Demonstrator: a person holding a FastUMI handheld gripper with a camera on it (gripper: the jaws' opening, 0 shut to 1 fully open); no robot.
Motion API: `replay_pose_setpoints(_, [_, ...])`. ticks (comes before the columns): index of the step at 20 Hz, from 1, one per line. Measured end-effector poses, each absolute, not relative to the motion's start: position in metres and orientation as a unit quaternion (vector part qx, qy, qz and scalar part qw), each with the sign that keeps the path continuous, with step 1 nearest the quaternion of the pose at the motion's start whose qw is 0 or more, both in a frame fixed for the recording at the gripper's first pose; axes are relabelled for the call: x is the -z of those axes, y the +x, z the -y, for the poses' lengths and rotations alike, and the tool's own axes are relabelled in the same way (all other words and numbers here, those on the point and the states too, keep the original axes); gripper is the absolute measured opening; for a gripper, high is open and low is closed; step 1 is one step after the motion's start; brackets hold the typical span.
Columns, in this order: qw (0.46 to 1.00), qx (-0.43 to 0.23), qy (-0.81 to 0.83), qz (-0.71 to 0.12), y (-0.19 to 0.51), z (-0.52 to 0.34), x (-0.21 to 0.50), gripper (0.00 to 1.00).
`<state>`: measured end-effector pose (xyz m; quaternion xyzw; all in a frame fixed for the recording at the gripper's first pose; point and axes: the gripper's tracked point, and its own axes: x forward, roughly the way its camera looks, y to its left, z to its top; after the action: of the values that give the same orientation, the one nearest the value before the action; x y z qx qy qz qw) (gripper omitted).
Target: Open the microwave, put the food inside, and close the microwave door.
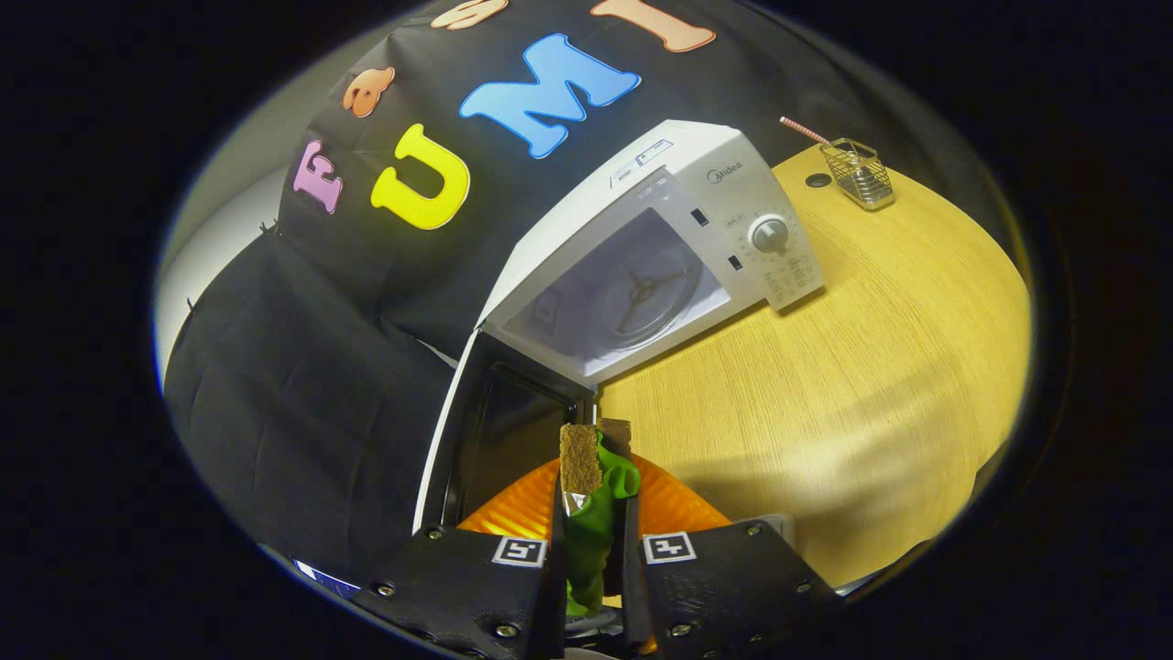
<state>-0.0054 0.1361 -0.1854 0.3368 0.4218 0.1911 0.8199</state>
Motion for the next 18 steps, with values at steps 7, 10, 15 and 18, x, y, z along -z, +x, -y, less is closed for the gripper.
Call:
replay_pose_setpoints(7, [0.812, -0.177, 0.401, -0.385, 0.044, -0.164, 0.184, 0.24])
replay_pose_setpoints(10, [0.808, -0.168, 0.428, -0.368, 0.061, -0.177, 0.189, 0.24])
replay_pose_setpoints(15, [0.804, -0.137, 0.461, -0.349, 0.094, -0.185, 0.206, 0.24])
replay_pose_setpoints(18, [0.798, -0.118, 0.488, -0.335, 0.114, -0.185, 0.215, 0.24])
